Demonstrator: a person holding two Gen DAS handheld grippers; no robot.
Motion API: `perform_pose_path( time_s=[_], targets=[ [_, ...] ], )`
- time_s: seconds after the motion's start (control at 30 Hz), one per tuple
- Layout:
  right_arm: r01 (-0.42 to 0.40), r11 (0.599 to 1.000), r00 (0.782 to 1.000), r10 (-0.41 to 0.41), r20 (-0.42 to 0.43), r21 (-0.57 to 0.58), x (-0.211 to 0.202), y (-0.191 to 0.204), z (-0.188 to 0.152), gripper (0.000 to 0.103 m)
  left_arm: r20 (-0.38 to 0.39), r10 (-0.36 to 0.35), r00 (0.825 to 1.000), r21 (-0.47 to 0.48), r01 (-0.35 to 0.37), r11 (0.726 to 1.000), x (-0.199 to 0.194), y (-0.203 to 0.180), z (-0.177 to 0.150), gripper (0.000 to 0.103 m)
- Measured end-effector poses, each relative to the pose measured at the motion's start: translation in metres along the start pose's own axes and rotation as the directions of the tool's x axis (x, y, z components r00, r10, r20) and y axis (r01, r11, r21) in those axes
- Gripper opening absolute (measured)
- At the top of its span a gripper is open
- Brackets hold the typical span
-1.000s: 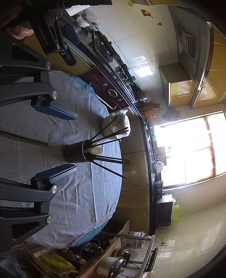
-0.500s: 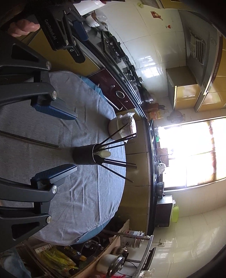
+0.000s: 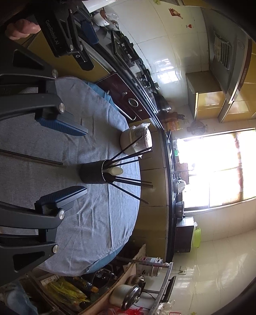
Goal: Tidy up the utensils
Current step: 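Open both tools and pull them back from the black cup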
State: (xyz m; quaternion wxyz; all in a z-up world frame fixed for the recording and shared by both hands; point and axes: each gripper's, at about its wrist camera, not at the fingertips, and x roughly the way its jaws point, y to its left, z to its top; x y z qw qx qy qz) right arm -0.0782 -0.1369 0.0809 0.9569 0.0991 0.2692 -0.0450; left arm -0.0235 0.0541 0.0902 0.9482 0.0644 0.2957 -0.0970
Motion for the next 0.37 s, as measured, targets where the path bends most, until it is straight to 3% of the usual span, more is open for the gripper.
perform_pose_path(
  time_s=[0.23, 0.37],
  targets=[
    [-0.002, 1.000, 1.000, 0.002, -0.012, 0.007, 0.008, -0.003, 0.001, 0.056, -0.013, -0.013, 1.000, -0.002, 0.013, 1.000, 0.007, 0.000, 0.003, 0.088],
    [-0.004, 1.000, 0.999, 0.004, -0.032, 0.016, 0.017, -0.007, 0.001, 0.056, 0.037, 0.016, 0.999, 0.018, -0.016, 1.000, 0.004, -0.006, 0.005, 0.088]
  ],
)
